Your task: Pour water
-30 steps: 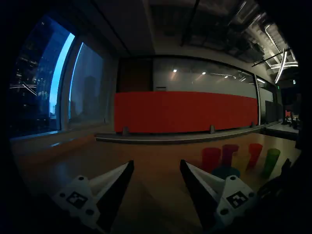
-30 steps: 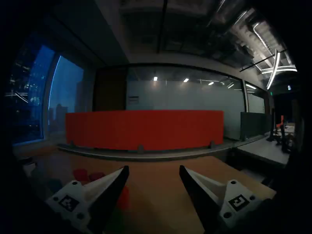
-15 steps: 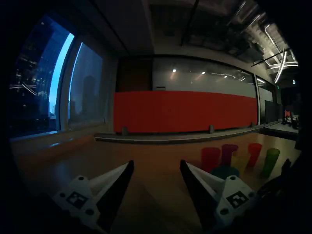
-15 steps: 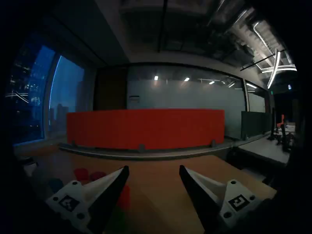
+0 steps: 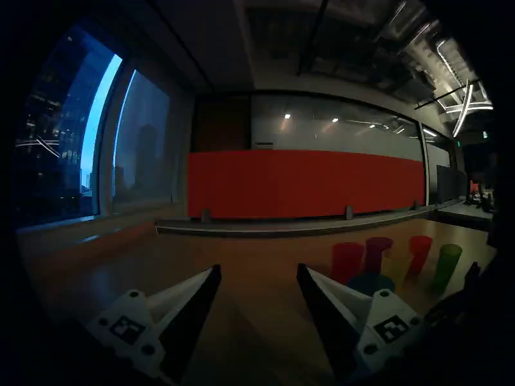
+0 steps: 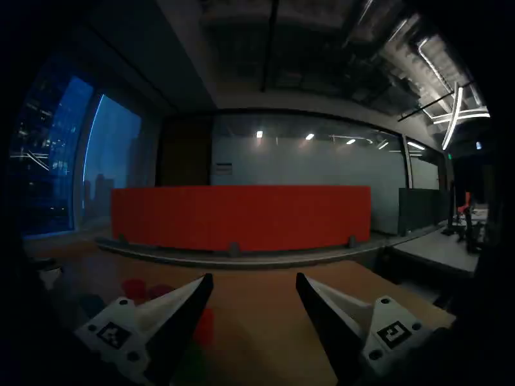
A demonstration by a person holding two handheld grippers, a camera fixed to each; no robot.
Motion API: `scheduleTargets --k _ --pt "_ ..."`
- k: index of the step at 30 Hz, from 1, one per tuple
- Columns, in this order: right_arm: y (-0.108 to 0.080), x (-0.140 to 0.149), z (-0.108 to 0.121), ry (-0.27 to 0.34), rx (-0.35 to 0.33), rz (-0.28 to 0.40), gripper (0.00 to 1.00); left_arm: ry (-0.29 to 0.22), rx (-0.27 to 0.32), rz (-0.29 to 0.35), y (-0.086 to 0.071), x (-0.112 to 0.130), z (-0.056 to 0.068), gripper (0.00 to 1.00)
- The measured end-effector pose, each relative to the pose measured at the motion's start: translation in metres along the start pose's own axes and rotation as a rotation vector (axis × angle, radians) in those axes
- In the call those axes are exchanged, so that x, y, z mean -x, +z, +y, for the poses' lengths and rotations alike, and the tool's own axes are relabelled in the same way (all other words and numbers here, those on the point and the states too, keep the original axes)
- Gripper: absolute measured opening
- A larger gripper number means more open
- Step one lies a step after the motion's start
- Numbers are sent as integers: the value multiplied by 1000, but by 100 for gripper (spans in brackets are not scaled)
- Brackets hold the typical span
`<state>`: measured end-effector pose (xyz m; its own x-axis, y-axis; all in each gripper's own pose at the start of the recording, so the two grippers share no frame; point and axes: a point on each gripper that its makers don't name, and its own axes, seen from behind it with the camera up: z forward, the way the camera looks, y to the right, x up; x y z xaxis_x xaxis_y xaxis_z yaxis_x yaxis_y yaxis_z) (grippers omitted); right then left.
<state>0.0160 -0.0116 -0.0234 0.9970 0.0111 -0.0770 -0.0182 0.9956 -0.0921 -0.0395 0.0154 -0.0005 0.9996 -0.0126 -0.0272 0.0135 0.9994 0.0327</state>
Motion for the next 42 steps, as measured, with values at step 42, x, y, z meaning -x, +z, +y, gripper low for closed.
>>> scheduleTargets --k 42 --pt "24 71 -3 8 -40 20 100 0 0 0 0 0 -1 87"
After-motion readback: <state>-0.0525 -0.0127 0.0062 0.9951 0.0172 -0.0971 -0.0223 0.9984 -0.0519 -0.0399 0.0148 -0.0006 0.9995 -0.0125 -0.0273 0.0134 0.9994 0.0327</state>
